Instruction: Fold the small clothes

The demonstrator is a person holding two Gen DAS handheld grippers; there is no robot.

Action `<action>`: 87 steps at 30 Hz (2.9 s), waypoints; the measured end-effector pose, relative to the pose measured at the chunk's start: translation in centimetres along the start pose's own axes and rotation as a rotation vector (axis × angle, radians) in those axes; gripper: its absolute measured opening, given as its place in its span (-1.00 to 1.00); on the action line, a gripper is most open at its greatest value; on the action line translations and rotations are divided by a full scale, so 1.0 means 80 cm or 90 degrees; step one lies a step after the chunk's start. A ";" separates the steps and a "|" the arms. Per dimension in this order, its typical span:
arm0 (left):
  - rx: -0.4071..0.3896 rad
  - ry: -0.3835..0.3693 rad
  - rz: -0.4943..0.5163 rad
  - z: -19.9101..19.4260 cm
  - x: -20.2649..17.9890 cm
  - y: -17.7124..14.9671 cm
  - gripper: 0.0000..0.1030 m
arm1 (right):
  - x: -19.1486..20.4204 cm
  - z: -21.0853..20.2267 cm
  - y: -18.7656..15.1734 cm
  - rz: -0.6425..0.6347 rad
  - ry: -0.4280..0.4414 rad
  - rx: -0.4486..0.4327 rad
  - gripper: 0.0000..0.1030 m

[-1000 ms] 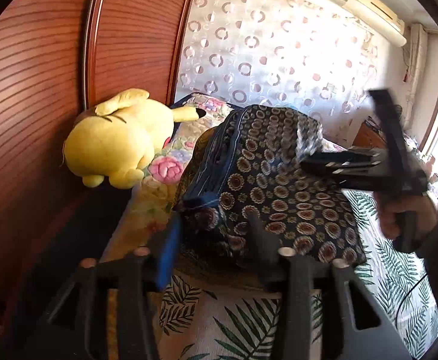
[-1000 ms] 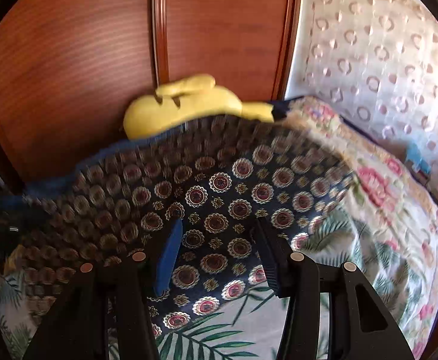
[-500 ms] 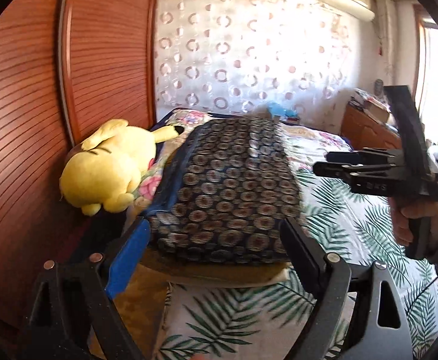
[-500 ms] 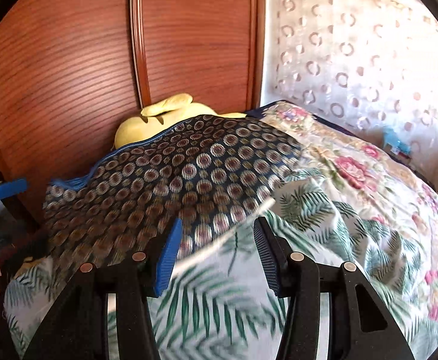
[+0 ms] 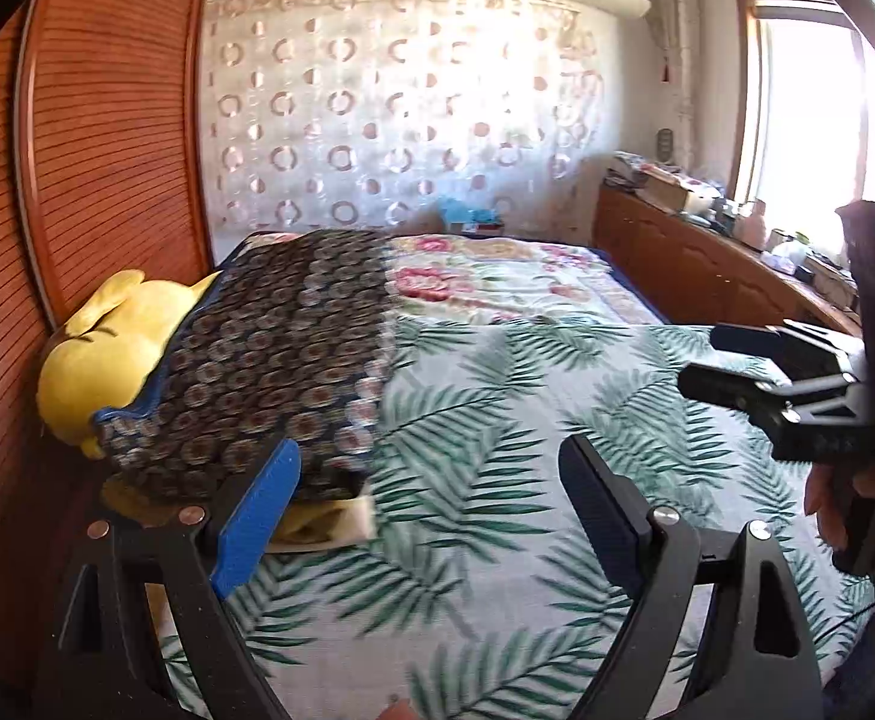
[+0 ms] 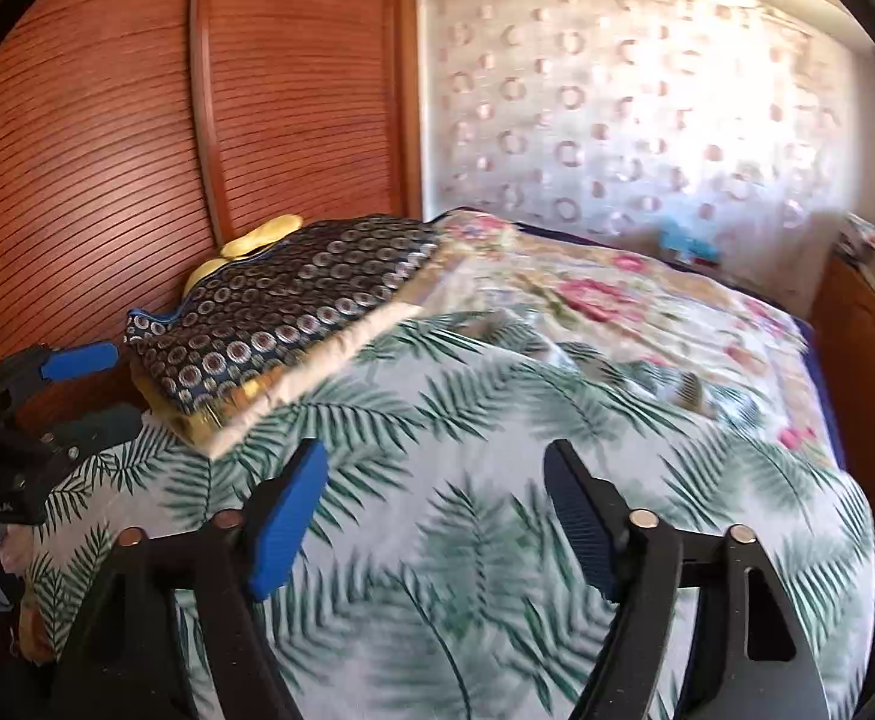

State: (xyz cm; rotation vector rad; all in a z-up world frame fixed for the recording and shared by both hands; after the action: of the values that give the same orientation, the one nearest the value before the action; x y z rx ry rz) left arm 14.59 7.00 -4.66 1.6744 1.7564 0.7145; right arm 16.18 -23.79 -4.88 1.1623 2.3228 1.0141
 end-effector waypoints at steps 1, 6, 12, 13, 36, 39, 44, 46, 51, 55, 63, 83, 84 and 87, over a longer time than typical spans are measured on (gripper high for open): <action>-0.004 -0.004 0.005 -0.003 -0.008 0.002 0.72 | 0.000 -0.009 -0.005 0.010 -0.007 -0.007 0.60; -0.025 -0.016 0.036 -0.024 -0.048 0.016 0.72 | -0.009 -0.077 -0.026 0.050 -0.035 -0.047 0.62; -0.056 -0.019 0.050 -0.055 -0.077 0.044 0.72 | -0.013 -0.145 -0.042 0.085 -0.080 -0.097 0.62; -0.057 -0.017 0.050 -0.056 -0.079 0.047 0.72 | -0.012 -0.154 -0.044 0.089 -0.085 -0.104 0.62; -0.109 -0.004 0.046 -0.116 -0.108 0.067 0.72 | 0.049 -0.178 -0.072 0.144 -0.152 -0.179 0.62; -0.112 0.000 0.041 -0.119 -0.104 0.067 0.72 | 0.047 -0.175 -0.069 0.144 -0.153 -0.179 0.62; -0.113 0.004 0.038 -0.119 -0.103 0.065 0.72 | 0.044 -0.172 -0.066 0.143 -0.152 -0.179 0.62; -0.114 0.004 0.038 -0.119 -0.102 0.066 0.72 | 0.041 -0.171 -0.065 0.143 -0.151 -0.179 0.62; -0.113 0.004 0.038 -0.118 -0.102 0.066 0.72 | 0.038 -0.170 -0.065 0.142 -0.151 -0.177 0.62; -0.110 0.005 0.038 -0.118 -0.098 0.064 0.72 | 0.033 -0.169 -0.064 0.141 -0.149 -0.172 0.62; -0.109 0.005 0.038 -0.118 -0.097 0.062 0.72 | 0.023 -0.168 -0.061 0.139 -0.146 -0.168 0.62; -0.109 0.005 0.038 -0.118 -0.097 0.064 0.72 | 0.016 -0.165 -0.061 0.137 -0.143 -0.167 0.62; -0.110 0.005 0.038 -0.118 -0.097 0.064 0.72 | 0.016 -0.164 -0.060 0.136 -0.142 -0.168 0.62; -0.109 0.006 0.038 -0.118 -0.096 0.064 0.72 | 0.016 -0.164 -0.060 0.136 -0.142 -0.168 0.62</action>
State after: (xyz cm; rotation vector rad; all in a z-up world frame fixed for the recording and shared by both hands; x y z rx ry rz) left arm 11.20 -0.15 5.91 1.6151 1.6083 0.8756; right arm 5.18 -30.53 0.56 1.3559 1.8603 1.1574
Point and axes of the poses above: each gripper's, at about its wrist camera, not at the fingertips, and z roughly the way its jaws point, x to its left, y to its top, the point moved 6 cm from there along z, roughly the way its jaws point, and after that the axes turned 9 degrees about x, right-handed, at the moved point
